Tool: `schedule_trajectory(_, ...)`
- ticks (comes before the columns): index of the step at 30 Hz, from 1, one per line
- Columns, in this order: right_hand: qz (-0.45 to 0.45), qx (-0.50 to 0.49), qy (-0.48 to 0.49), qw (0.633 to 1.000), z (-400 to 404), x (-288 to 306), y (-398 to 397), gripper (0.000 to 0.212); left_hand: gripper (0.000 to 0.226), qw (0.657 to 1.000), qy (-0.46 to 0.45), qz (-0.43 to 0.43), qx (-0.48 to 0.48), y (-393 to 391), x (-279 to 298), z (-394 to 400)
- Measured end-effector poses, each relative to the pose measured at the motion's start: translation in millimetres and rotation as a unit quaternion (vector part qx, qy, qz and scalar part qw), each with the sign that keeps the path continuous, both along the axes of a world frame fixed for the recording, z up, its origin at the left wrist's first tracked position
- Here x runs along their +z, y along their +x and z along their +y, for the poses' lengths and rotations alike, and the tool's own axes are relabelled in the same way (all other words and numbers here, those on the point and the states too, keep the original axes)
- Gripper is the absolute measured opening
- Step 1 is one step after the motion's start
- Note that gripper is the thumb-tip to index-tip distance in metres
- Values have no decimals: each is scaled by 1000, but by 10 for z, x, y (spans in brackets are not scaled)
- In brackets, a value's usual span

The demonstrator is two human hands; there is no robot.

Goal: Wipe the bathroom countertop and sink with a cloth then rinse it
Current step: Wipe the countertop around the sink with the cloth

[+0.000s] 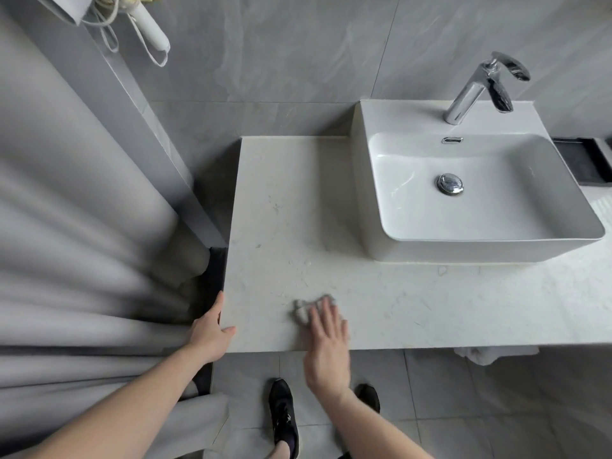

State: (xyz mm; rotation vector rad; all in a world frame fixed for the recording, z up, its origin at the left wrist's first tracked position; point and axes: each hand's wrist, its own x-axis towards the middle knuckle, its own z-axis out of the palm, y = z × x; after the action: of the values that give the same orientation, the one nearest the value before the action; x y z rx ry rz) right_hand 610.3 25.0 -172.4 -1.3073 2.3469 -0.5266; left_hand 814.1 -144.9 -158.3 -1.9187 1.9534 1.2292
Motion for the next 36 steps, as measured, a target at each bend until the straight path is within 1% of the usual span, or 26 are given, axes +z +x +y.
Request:
schedule_trajectory(1, -12, 36, -6, 999, -71, 4, 171, 103, 91, 1000, 2, 0, -1, 1, -2, -5)
schedule_trajectory(4, -55, 122, -12, 991, -210, -32, 442, 91, 94, 1000, 1, -17, -14, 13, 0, -22)
schedule_trajectory(7, -80, 140, -10, 987, -192, -15, 309, 90, 96, 1000, 8, -18, -15, 43, -10, -27)
schedule_trajectory(8, -88, 131, -18, 987, -151, 20, 199, 91, 96, 1000, 10, -17, -15, 51, -16, -32)
schedule_trajectory(10, -100, 76, -38, 991, -15, 103, -100, 92, 95, 1000, 8, -19, -20, 48, 0, -27)
schedule_trajectory(13, -55, -25, -50, 997, 290, 181, -711, 84, 94, 1000, 2, -18, -22, 33, 19, -8)
schedule_trajectory(16, 1, -131, -11, 991, 582, 191, -1354, 72, 92, 1000, -4, -18, -25, 20, 41, -4)
schedule_trajectory(18, 17, -174, 35, 984, 729, 165, -1634, 57, 92, 1000, -4, -19, -24, 20, 55, -4)
schedule_trajectory(19, 20, -184, 61, 981, 777, 142, -1697, 55, 92, 1000, -3, -21, -23, 21, 55, -5)
schedule_trajectory(21, 22, -192, 102, 976, 801, 89, -1660, 58, 93, 999, 0, -30, -23, 28, 45, -15)
schedule_trajectory(24, 29, -196, 103, 975, 679, 15, -1277, 63, 92, 999, -3, -37, -20, 10, 29, -14)
schedule_trajectory(25, 31, -181, 92, 979, 600, 6, -1109, 64, 92, 999, -3, -35, -16, -5, 21, -10)
schedule_trajectory(27, 22, -118, 69, 990, 436, 11, -730, 69, 91, 999, -1, -34, -10, -20, 25, -1)
schedule_trajectory(30, -14, 4, 52, 999, 168, 51, -173, 99, 93, 999, 11, -37, -4, -38, 28, -16)
schedule_trajectory(31, -21, 40, 45, 998, 86, 73, -12, 102, 93, 999, 17, -38, -1, -38, 33, -17)
schedule_trajectory(34, -48, 145, 29, 988, -122, 113, 260, 96, 95, 999, 27, -42, 6, -40, 36, -32)
schedule_trajectory(36, -83, 192, 47, 977, -200, 125, 237, 91, 96, 998, 32, -45, 8, -48, 53, -41)
